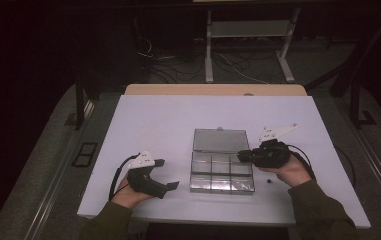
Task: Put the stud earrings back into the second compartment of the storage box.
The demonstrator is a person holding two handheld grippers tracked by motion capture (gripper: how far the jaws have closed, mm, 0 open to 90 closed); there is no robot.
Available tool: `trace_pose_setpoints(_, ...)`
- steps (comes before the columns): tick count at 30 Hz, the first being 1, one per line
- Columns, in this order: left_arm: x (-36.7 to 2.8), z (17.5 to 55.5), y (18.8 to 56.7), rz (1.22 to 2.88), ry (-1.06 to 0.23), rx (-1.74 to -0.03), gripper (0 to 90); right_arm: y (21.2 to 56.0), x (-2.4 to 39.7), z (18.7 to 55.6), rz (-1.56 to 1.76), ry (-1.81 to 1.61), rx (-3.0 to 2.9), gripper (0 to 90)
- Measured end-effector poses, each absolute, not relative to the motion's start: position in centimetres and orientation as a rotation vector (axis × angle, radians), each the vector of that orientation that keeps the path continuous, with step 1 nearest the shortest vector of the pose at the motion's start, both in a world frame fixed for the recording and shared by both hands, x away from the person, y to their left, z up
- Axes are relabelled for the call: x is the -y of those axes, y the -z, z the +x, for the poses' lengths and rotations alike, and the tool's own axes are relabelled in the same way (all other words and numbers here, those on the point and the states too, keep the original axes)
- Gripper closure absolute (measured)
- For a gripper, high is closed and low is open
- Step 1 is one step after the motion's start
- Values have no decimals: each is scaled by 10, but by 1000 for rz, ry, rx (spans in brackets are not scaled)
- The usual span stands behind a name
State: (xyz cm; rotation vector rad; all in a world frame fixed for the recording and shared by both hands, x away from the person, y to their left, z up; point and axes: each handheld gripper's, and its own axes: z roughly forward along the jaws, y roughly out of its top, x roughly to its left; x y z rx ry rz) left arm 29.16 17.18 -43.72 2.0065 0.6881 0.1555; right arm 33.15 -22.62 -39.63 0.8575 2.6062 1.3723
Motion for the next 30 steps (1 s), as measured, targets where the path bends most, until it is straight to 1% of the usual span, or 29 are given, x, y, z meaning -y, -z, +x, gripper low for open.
trace_pose_setpoints(11,-171,291,437,2010,-155,-685,10,402,208,338,822,-1355,-2648,785)
trace_pose_setpoints(30,-171,290,436,1990,-203,-607,9,417,178,351,779,-1287,-2715,784)
